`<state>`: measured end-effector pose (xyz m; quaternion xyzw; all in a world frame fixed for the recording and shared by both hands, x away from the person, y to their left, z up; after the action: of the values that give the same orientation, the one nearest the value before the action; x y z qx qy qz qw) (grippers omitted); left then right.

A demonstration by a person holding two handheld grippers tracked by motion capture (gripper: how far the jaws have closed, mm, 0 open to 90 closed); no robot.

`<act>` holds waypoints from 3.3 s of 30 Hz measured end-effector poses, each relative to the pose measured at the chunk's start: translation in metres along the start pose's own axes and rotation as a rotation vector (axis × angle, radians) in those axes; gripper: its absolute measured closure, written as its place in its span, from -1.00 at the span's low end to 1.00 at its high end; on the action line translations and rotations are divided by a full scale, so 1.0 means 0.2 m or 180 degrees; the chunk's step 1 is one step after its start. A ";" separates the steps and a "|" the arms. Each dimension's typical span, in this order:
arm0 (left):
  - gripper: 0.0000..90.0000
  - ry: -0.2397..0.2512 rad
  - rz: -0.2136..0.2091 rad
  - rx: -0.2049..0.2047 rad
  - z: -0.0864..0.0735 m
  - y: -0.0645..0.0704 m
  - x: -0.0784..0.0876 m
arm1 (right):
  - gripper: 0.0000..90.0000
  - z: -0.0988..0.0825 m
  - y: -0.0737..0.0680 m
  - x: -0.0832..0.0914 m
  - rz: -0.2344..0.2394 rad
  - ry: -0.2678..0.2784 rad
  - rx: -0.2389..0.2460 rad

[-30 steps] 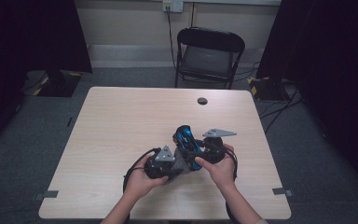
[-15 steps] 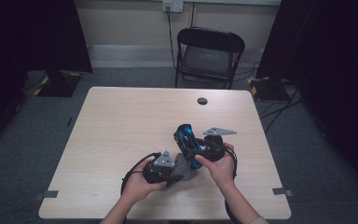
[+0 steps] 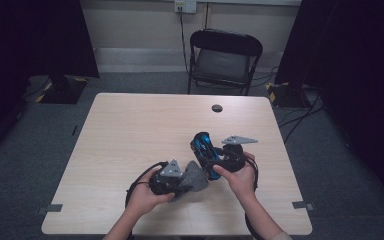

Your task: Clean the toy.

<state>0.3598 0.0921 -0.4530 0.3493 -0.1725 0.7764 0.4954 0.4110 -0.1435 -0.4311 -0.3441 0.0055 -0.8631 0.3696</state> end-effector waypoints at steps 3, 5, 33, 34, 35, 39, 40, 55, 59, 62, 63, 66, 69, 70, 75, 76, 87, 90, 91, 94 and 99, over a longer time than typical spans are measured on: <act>0.67 0.0026 0.0147 0.0083 -0.01 -0.05 0.05 | -0.38 -0.01 0.03 0.02 -0.0032 -0.0006 -0.0024; 0.67 0.0020 0.0217 0.0131 -0.01 -0.09 0.08 | -0.38 -0.02 0.05 0.03 -0.0055 -0.0014 -0.0034; 0.67 -0.0036 0.0772 0.0583 -0.15 -0.35 0.21 | -0.38 -0.19 0.32 0.12 -0.0505 -0.0192 -0.0283; 0.67 -0.0027 0.0740 0.0638 -0.16 -0.35 0.21 | -0.38 -0.19 0.33 0.12 -0.0511 -0.0210 -0.0287; 0.67 -0.0024 0.0756 0.0634 -0.16 -0.36 0.21 | -0.38 -0.20 0.33 0.12 -0.0529 -0.0219 -0.0285; 0.67 -0.0047 0.0789 0.0662 -0.18 -0.37 0.20 | -0.38 -0.21 0.35 0.11 -0.0561 -0.0258 -0.0288; 0.66 -0.0055 0.0818 0.0650 -0.18 -0.38 0.20 | -0.38 -0.21 0.35 0.11 -0.0575 -0.0267 -0.0283; 0.66 -0.0082 0.0917 0.0802 -0.25 -0.44 0.19 | -0.38 -0.26 0.42 0.10 -0.0711 -0.0373 -0.0318; 0.66 -0.0073 0.0925 0.0829 -0.26 -0.44 0.18 | -0.38 -0.26 0.42 0.10 -0.0713 -0.0384 -0.0307; 0.66 -0.0074 0.0914 0.0832 -0.27 -0.44 0.17 | -0.38 -0.26 0.42 0.09 -0.0724 -0.0405 -0.0290; 0.65 -0.0088 0.0928 0.0806 -0.27 -0.44 0.17 | -0.38 -0.25 0.41 0.08 -0.0726 -0.0423 -0.0294; 0.65 -0.0081 0.0906 0.0826 -0.27 -0.44 0.17 | -0.38 -0.25 0.41 0.07 -0.0746 -0.0455 -0.0263; 0.65 -0.0087 0.0912 0.0818 -0.27 -0.44 0.16 | -0.38 -0.25 0.41 0.06 -0.0743 -0.0472 -0.0267; 0.65 -0.0090 0.0910 0.0814 -0.27 -0.44 0.16 | -0.38 -0.25 0.42 0.06 -0.0741 -0.0473 -0.0268; 0.65 -0.0070 0.0917 0.0824 -0.28 -0.44 0.15 | -0.38 -0.27 0.42 0.03 -0.0732 -0.0491 -0.0293; 0.65 -0.0080 0.0913 0.0808 -0.28 -0.44 0.15 | -0.38 -0.27 0.42 0.02 -0.0732 -0.0490 -0.0286; 0.65 -0.0061 0.0910 0.0832 -0.29 -0.44 0.15 | -0.38 -0.27 0.42 0.01 -0.0770 -0.0483 -0.0253; 0.65 -0.0054 0.0911 0.0831 -0.29 -0.44 0.15 | -0.38 -0.27 0.42 0.01 -0.0773 -0.0477 -0.0246; 0.65 -0.0051 0.0912 0.0834 -0.29 -0.44 0.15 | -0.38 -0.27 0.42 0.01 -0.0772 -0.0470 -0.0244; 0.64 -0.0049 0.0921 0.0828 -0.29 -0.44 0.14 | -0.38 -0.27 0.42 0.01 -0.0783 -0.0474 -0.0228; 0.64 -0.0029 0.0949 0.0849 -0.29 -0.45 0.14 | -0.38 -0.26 0.42 0.00 -0.0804 -0.0456 -0.0191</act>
<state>0.4114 0.1866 -0.4805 0.3859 -0.1202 0.8555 0.3235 0.4328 -0.2163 -0.4935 -0.4136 -0.0384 -0.8754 0.2471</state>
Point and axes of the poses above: each handheld gripper's, and its own axes: x roughly backward along the jaws, z roughly out of its top, y roughly to its right, the point moved 1 cm from there along -x, roughly forward along the jaws, and after that the axes turned 5 degrees about -y, right-handed, at the moved point
